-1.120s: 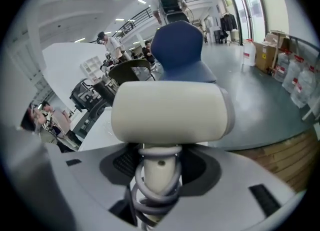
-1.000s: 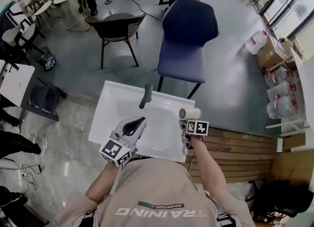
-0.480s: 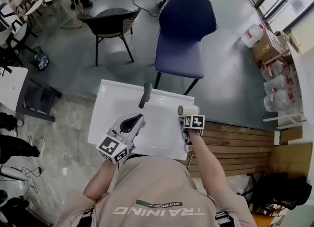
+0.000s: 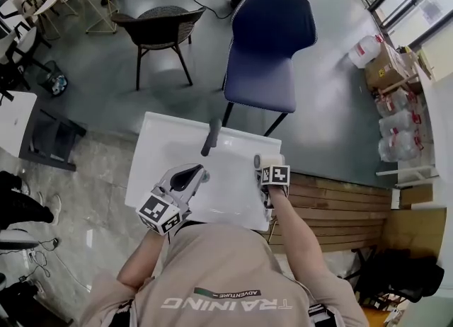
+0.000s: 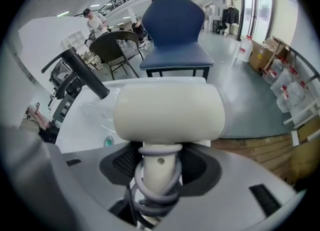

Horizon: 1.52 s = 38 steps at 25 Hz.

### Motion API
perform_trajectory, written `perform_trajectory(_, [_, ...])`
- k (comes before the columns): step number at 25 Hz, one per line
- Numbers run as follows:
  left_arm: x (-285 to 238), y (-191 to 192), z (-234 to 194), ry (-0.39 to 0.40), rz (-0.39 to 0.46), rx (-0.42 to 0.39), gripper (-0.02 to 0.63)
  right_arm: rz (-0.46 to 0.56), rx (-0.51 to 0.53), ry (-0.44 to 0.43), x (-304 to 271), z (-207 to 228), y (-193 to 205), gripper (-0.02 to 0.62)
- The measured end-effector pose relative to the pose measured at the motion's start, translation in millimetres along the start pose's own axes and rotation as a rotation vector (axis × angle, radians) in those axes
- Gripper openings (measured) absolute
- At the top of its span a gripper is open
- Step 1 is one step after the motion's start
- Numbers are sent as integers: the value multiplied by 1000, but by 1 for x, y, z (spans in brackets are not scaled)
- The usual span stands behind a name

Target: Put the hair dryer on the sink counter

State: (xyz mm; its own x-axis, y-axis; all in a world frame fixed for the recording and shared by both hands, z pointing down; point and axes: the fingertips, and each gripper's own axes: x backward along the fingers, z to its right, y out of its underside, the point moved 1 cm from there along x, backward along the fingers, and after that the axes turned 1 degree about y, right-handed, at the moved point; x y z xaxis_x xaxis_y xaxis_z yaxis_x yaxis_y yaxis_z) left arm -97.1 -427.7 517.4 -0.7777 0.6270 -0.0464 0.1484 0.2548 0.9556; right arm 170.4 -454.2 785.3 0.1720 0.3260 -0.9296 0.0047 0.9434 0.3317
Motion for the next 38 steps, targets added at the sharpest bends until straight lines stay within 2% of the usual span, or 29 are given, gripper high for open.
perform_trajectory(9, [-4, -2, -2, 17, -5, -7, 8, -17, 24, 42, -5, 5, -3, 218])
perform_trajectory(16, [-3, 5, -2, 17, -40, 1, 8, -31, 35, 93, -6, 4, -4, 218])
perform_trajectory(23, [-4, 10, 3, 24, -52, 2, 8, -16, 31, 47, 3, 0, -5, 222])
perform_trajectory(34, [-14, 10, 22, 55, -62, -30, 8, 165, 75, -35, 50, -9, -6, 223])
perform_trajectory(38, [-17, 15, 34, 62, -77, -43, 8, 294, 115, -77, 85, -13, -8, 222])
